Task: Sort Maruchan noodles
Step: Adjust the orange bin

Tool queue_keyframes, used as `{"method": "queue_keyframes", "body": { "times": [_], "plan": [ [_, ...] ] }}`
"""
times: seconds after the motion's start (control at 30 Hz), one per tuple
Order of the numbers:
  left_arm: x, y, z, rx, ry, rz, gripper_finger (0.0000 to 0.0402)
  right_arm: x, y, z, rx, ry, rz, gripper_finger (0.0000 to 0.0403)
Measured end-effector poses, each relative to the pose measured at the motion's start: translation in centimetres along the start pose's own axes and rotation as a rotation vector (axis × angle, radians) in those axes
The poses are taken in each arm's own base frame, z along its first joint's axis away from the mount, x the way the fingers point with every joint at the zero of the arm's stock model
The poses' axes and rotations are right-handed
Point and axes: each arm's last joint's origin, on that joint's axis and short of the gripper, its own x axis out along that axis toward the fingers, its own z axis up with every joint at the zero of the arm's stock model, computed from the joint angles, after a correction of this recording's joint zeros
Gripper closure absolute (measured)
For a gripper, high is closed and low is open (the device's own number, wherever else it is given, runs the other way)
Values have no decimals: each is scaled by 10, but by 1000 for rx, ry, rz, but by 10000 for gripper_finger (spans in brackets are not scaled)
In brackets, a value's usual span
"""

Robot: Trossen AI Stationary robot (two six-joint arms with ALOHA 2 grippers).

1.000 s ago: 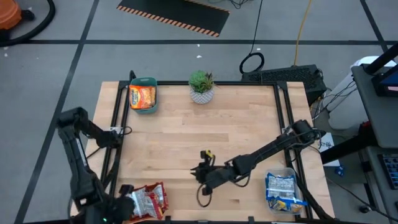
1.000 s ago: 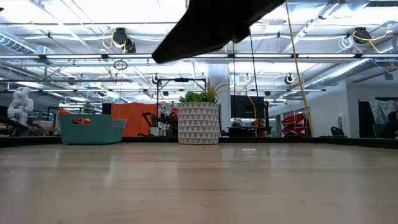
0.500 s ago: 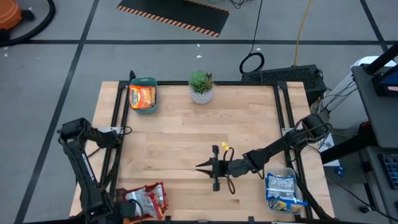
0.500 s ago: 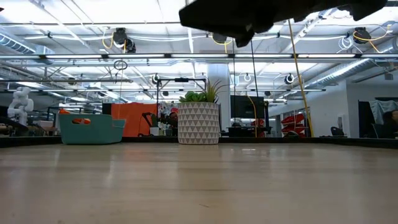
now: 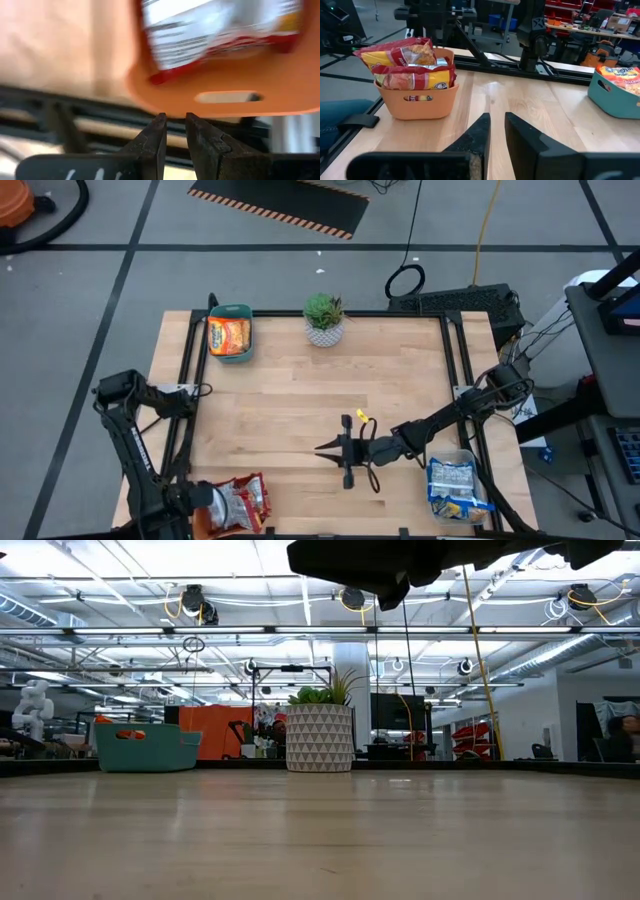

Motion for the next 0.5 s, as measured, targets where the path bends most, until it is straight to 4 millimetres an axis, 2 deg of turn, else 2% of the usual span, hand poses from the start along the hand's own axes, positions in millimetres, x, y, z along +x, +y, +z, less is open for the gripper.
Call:
{"method": "queue_keyframes", "body": {
  "times": [0.23,0.37,0.5],
  "plan": [
    [-1,13,-4,-61,31,138,324,0,0,0,0,1,0,351],
    [-1,12,-4,-50,51,116,324,0,0,0,0,1,1,351],
    [-12,8,-4,-40,2,79,324,0,0,0,0,1,1,351]
  ]
}}
